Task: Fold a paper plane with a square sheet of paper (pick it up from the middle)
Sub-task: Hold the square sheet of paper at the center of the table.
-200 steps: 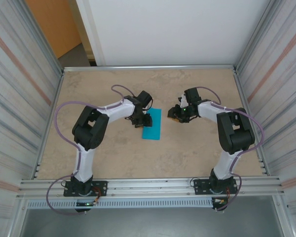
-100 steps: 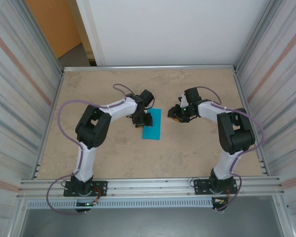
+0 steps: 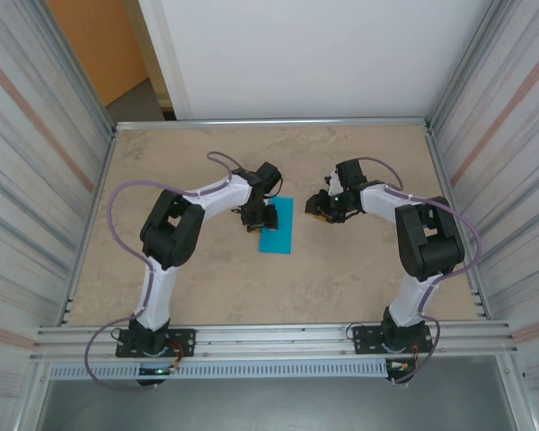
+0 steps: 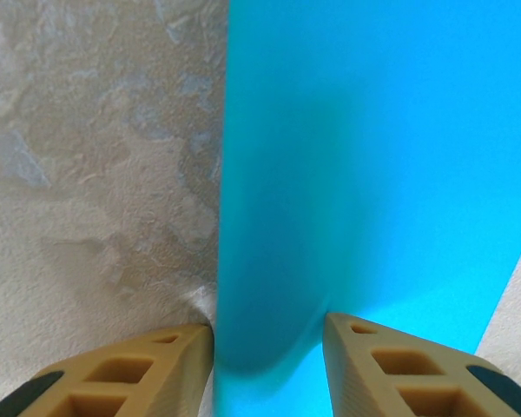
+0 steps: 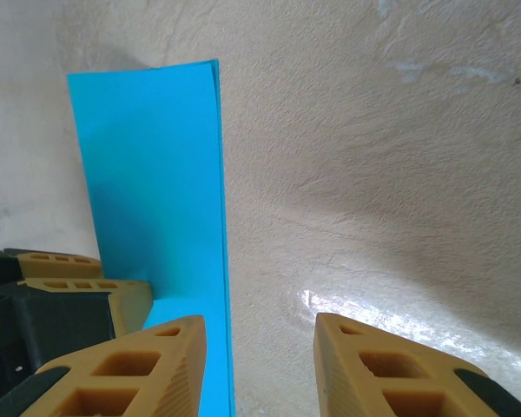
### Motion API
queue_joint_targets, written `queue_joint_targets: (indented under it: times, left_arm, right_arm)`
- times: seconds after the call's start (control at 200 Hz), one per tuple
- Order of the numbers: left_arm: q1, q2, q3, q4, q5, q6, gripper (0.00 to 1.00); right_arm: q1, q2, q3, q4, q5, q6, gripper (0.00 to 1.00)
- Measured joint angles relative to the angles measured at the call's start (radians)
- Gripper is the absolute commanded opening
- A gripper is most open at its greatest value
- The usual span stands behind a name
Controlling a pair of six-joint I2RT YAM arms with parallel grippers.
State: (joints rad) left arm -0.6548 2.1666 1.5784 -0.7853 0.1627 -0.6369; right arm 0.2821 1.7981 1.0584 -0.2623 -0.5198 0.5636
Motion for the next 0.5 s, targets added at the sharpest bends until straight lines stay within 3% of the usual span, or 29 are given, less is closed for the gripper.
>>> queue_joint_targets:
  times: [0.496]
  left_arm:
    - [0.000, 0.015, 0.024, -0.022, -0.003, -0.049, 0.42]
  right_arm:
    - [0.038, 0.000, 0.000, 0.000, 0.000, -0.012, 0.37]
